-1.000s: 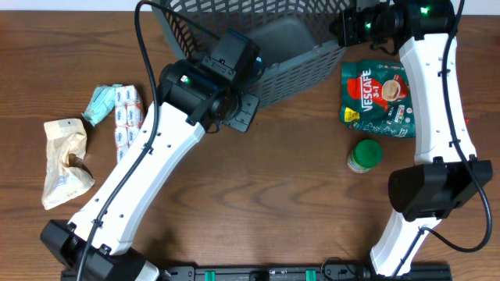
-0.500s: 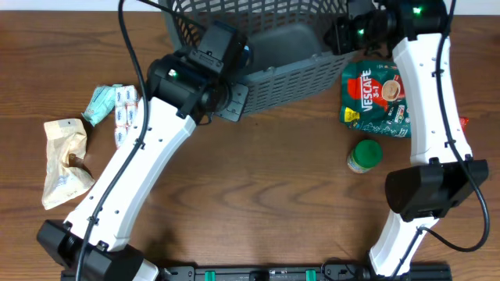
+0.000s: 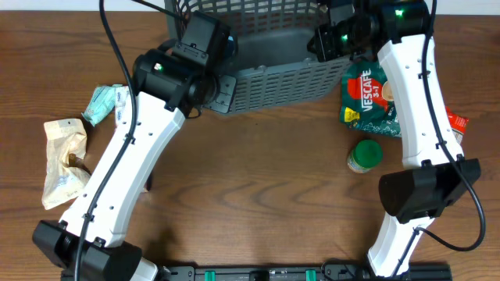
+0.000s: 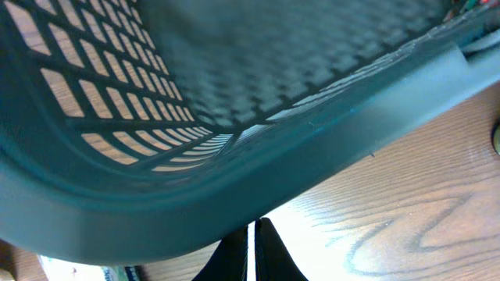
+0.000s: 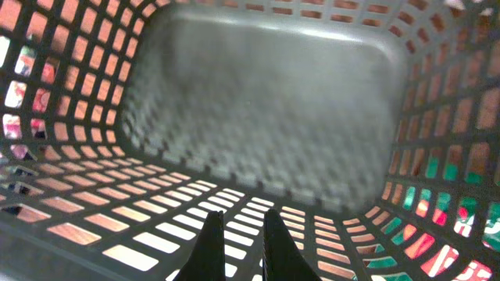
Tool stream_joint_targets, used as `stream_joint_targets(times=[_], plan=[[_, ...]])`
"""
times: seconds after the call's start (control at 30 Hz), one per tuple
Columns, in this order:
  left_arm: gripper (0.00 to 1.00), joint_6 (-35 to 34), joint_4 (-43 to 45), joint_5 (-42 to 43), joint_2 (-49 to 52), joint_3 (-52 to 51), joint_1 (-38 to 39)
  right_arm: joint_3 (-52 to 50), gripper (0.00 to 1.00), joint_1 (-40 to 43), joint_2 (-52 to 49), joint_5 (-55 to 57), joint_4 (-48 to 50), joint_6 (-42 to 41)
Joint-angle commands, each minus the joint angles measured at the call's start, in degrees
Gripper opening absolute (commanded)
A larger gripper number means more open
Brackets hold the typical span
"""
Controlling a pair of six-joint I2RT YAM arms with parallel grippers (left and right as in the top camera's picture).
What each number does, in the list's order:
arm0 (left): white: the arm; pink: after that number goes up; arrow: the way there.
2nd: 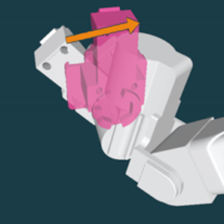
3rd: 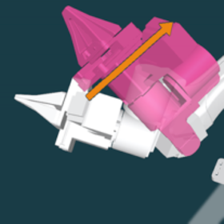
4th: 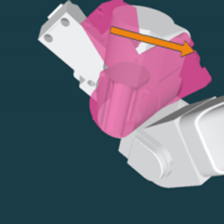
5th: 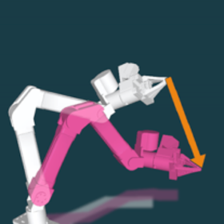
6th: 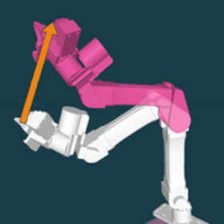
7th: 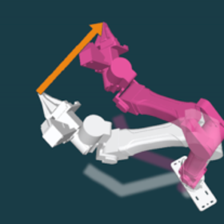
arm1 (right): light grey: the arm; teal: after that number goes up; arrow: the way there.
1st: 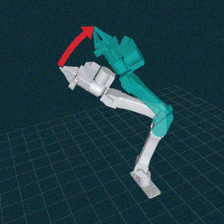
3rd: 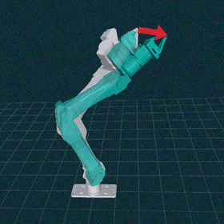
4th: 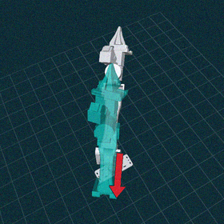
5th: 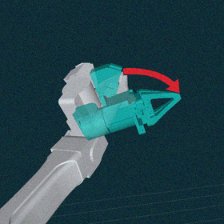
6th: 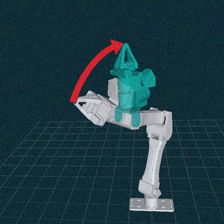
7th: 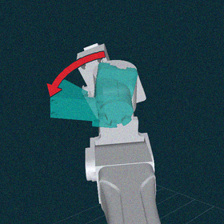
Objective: Pack container
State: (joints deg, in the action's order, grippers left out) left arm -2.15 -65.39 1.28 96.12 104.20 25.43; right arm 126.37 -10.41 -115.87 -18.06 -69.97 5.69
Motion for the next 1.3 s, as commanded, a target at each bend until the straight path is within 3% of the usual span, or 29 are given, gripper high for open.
stream_joint_targets(times=[0.0, 0.77, 1.0, 1.27], plan=[[0.06, 1.31, 0.72, -0.96, 0.13, 1.14, -1.25, -0.04, 0.01, -0.92, -1.36, 0.26, -1.49, 0.83], [0.06, 2.36, 2.05, -2.38, 0.13, 1.14, -2.01, -0.04, 0.02, -1.03, -1.36, 0.57, -2.40, 0.83], [0.17, 2.36, 2.08, -2.40, 0.09, 1.14, -1.99, -0.04, 0.02, -1.03, -1.36, 3.91, 0.55, 0.81], [0.17, 2.38, 2.12, -2.43, 0.09, 1.14, -2.01, -0.04, 0.01, -1.03, -1.36, 3.91, 1.42, 0.81]])
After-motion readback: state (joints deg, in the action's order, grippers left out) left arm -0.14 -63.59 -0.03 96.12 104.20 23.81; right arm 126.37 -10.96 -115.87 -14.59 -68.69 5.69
